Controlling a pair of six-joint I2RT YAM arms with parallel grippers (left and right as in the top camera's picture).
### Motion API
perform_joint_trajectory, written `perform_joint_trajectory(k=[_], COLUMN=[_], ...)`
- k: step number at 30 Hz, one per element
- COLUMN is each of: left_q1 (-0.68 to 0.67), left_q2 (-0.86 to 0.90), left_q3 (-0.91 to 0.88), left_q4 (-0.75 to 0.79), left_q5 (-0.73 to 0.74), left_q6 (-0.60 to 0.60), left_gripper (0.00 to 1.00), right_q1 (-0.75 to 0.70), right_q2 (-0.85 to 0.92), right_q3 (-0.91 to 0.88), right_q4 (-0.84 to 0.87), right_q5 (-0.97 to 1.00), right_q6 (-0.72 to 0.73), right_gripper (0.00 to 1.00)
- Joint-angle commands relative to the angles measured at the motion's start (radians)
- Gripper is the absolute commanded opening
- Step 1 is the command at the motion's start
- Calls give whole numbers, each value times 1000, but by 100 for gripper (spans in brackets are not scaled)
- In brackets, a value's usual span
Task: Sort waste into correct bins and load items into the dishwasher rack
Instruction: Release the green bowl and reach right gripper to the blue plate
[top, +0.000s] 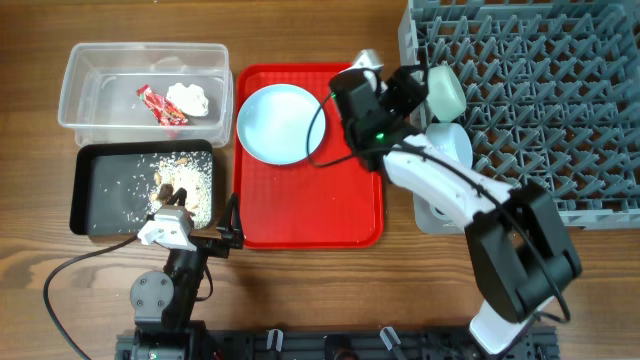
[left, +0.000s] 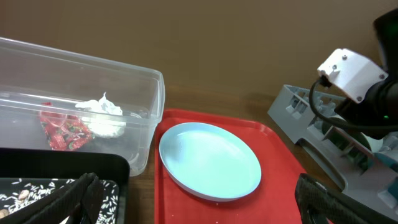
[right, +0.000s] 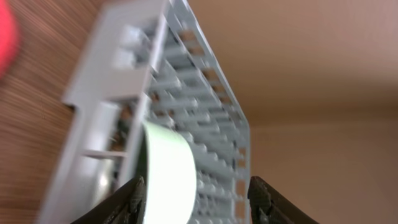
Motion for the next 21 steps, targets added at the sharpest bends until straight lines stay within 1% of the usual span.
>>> perform_joint_trajectory(k=[1, 3, 4, 5, 7, 8, 10, 12, 13, 14, 16, 18, 19, 21], left_q1=[8, 8, 8, 8, 8, 8, 8, 8, 8, 8, 8, 8, 8, 8], left_q2=[-11, -11, -11, -11, -11, -11, -11, -11, -11, -11, -11, -11, -11, -11], left_q3=[-8, -8, -8, -8, -8, -8, -9, -9, -8, -9, -8, -8, -8, -8], left_q4=[2, 2, 2, 2, 2, 2, 2, 2, 2, 2, 2, 2, 2, 2], left_q5=[9, 9, 9, 8, 9, 8, 9, 9, 9, 9, 8, 8, 8, 9], left_q6=[20, 20, 20, 20, 20, 20, 20, 20, 20, 20, 20, 20, 20, 20], left_gripper=[100, 100, 100, 100, 100, 100, 100, 100, 100, 100, 100, 100, 100, 100], right_q1=[55, 77, 85, 89, 87, 84, 73, 74, 76, 78, 78, 77, 77, 74], right_q2=[-103, -133, -146, -158, -171, -171, -162, -141, -132, -117, -88, -58, -43, -7], right_q3=[10, 12, 17, 25, 43, 44, 39, 38, 38, 38, 38, 38, 38, 38], right_q4=[-69, -153, -214, -284, -399, -419, -419, -391, -381, -375, -374, -371, -371, -372], right_q5=[-132, -239, -333, -461, -798, -939, -1314, -1456, -1470, -1465, -1424, -1363, -1331, -1236], right_q6=[102, 214, 290, 386, 618, 695, 890, 1049, 1101, 1182, 1289, 1348, 1368, 1423], right_gripper=[57, 60, 61, 64, 66, 66, 66, 66, 66, 65, 59, 56, 53, 52])
